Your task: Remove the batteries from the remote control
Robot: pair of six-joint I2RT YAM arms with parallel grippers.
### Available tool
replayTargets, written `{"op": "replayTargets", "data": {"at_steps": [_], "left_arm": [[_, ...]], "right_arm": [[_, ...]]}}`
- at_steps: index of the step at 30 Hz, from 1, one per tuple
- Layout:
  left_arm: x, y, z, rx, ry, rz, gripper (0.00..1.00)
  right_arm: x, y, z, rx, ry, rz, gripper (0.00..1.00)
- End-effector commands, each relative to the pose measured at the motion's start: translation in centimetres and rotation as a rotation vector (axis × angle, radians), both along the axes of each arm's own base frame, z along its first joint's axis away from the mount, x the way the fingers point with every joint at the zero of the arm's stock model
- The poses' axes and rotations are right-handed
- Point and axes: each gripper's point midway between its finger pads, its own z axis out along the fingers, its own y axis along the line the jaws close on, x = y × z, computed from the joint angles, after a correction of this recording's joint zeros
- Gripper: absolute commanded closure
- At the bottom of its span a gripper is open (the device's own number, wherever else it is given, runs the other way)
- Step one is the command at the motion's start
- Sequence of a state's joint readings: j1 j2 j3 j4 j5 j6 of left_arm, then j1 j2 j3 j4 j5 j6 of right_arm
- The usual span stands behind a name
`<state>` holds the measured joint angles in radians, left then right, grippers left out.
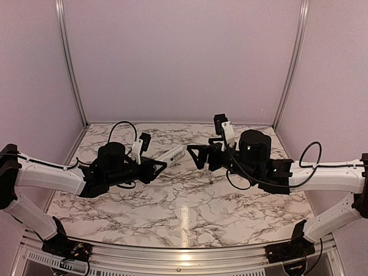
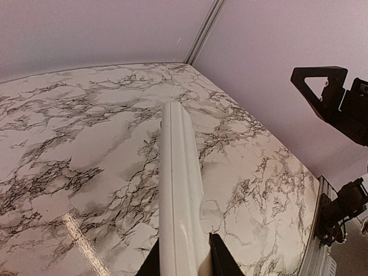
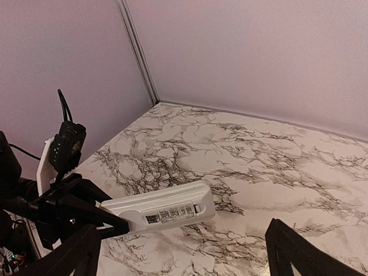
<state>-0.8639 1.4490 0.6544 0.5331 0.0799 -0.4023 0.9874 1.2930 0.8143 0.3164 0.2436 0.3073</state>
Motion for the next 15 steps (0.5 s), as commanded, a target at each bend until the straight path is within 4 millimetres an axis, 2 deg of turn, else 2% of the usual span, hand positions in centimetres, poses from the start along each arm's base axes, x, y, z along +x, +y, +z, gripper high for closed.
{"op": "replayTargets", "data": {"at_steps": [1, 7, 15], "left_arm": [[-0.2, -0.7, 0.3, -0.038, 0.030, -0.042, 1.00], [-0.7, -1.0, 0.5, -0.055, 0.050, -0.073, 1.00], [-2.0, -1.8, 1.2, -0.096, 0.070, -0.159, 1.00]], "right_arm": [[-0.4, -0.2, -0.2, -0.014, 0.003, 0.031, 0.02], [-0.2, -0.4, -0.5, 0.021, 0.040, 0.005, 0.02], [-1.7, 2.1, -1.1, 0.057, 0.093, 0.159, 0.02]]}}
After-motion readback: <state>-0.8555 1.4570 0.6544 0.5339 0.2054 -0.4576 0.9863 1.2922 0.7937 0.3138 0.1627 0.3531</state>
